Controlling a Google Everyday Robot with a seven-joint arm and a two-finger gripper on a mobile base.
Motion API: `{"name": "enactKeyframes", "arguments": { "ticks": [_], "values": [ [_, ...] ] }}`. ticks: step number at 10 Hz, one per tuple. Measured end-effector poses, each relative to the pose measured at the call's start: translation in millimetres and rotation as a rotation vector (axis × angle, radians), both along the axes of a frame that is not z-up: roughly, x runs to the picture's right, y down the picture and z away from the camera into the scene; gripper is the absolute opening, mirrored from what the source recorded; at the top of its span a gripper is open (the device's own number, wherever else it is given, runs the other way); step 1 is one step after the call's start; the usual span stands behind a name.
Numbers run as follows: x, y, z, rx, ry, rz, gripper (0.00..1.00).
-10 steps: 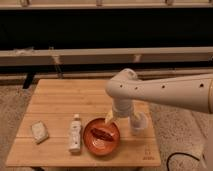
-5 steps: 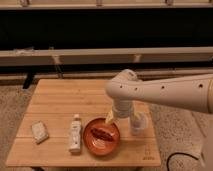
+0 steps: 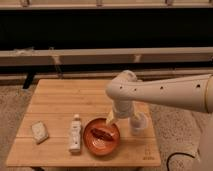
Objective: Place the ceramic cup in the ceramic bowl
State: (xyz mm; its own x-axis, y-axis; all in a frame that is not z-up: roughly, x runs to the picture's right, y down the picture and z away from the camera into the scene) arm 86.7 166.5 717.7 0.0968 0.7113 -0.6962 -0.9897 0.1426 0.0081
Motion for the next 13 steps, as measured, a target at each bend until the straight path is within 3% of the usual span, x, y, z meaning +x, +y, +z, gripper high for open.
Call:
{"name": "enactKeyframes", "arguments": {
  "ticks": [5, 8, 11, 13],
  "values": [
    [0.9, 4.1, 10.6, -0.005, 0.002, -0.017, 0.9],
    [2.4, 9.2, 15.4, -0.01, 0.005, -0.026, 0.65],
    [3.0, 11.8, 19.3, -0.013, 0.007, -0.038, 0.61],
    [4.7, 17.4, 22.4, -0.018, 0.014, -0.037, 0.48]
  ]
}}
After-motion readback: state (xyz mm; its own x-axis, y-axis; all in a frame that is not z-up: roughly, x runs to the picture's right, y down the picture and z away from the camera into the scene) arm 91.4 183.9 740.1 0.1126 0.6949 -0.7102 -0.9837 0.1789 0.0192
